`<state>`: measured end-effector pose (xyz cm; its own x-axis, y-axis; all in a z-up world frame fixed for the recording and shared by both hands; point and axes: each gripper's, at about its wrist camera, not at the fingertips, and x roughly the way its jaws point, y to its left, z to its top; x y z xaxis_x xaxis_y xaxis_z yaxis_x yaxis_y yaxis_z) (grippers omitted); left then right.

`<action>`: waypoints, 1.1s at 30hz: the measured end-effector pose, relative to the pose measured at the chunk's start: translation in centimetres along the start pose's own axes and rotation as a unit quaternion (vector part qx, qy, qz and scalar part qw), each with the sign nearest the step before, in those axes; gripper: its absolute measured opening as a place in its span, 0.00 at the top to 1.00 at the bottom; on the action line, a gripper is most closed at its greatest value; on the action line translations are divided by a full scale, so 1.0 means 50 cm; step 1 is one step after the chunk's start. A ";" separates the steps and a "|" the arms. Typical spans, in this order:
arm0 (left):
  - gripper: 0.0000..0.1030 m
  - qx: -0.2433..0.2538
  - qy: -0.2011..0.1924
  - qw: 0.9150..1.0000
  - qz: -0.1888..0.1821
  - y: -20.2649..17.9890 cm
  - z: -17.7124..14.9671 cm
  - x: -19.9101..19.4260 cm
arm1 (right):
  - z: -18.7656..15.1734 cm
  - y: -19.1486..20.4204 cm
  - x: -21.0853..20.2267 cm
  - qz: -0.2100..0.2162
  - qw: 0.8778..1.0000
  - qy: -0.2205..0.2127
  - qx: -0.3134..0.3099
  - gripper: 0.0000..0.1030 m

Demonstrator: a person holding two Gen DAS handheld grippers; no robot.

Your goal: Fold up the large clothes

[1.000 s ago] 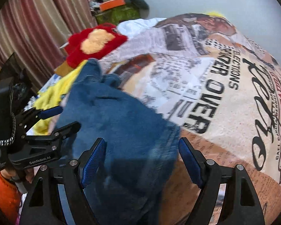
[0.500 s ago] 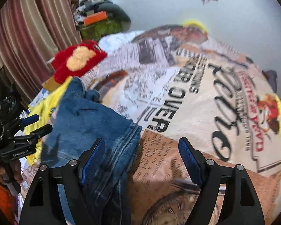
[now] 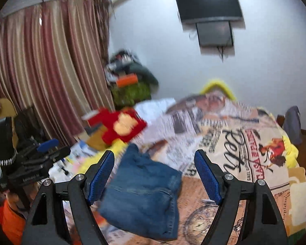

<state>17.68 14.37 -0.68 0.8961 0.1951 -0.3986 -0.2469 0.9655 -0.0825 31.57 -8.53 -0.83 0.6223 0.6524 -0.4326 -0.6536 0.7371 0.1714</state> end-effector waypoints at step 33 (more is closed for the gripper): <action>0.01 -0.014 -0.101 0.995 0.001 -0.087 -0.063 -0.259 | -0.127 0.189 -0.307 -0.092 0.988 -0.122 -0.032 0.02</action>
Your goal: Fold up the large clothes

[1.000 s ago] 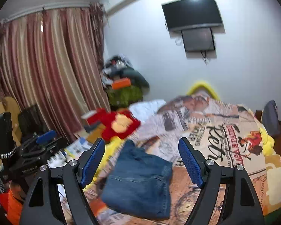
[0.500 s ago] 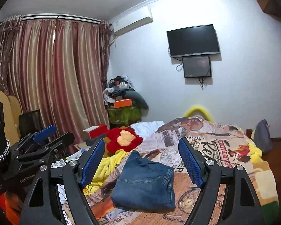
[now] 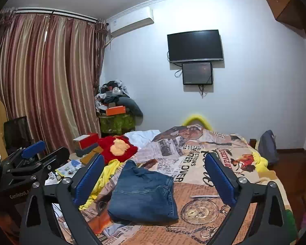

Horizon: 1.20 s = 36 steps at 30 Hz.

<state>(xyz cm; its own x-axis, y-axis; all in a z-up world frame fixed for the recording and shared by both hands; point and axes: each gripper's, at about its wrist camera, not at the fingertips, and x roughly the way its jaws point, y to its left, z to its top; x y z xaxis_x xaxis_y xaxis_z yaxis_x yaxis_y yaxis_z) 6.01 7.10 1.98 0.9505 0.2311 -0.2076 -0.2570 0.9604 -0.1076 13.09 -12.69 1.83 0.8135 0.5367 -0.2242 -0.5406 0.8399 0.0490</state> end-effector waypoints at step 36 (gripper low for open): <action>0.00 -0.019 0.026 0.999 -0.003 0.026 -0.021 0.027 | -0.006 0.013 0.024 -0.012 1.000 0.008 -0.014 0.00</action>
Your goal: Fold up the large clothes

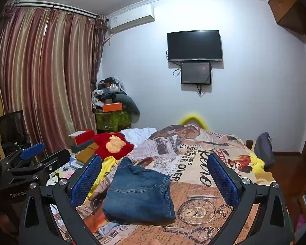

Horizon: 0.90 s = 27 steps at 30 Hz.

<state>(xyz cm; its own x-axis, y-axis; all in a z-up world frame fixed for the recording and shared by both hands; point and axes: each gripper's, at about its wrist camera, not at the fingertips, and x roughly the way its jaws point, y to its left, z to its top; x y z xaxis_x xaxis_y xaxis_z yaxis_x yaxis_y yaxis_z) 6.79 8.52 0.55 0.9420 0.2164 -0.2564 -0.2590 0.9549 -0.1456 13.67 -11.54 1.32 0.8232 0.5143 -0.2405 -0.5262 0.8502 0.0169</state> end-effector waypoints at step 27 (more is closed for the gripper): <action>0.00 0.013 -0.002 1.000 -0.027 -0.004 0.007 -0.005 | -0.003 0.003 -0.003 -0.007 1.000 -0.001 0.014 0.00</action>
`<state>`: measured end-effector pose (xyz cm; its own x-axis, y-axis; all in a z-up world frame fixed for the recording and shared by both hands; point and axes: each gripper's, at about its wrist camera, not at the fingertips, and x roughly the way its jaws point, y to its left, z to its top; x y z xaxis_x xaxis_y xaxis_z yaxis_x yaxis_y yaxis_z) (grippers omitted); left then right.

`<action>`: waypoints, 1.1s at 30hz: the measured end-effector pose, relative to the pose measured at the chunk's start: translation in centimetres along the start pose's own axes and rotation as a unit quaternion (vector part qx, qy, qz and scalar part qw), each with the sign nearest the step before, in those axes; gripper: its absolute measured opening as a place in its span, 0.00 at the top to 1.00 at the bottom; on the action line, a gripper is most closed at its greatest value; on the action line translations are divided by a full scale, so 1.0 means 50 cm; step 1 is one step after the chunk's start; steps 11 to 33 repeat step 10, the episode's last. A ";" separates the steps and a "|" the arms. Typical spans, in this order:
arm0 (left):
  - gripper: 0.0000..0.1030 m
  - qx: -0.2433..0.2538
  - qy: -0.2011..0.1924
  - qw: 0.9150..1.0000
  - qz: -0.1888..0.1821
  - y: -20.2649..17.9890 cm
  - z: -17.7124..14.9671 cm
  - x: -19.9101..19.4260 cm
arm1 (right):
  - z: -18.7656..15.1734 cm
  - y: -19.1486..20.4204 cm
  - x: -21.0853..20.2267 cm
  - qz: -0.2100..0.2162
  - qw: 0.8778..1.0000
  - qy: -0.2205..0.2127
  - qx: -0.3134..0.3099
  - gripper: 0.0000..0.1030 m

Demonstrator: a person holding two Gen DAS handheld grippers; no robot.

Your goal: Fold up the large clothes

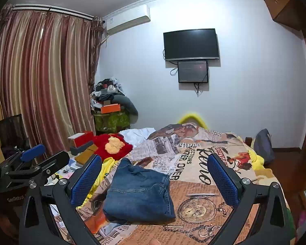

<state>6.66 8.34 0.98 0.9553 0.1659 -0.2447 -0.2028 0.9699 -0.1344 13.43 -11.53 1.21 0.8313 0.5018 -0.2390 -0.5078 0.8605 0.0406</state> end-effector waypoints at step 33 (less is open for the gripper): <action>0.00 0.002 0.004 1.000 -0.006 -0.001 0.000 0.000 | 0.000 0.000 0.001 0.000 1.000 0.001 0.002 0.00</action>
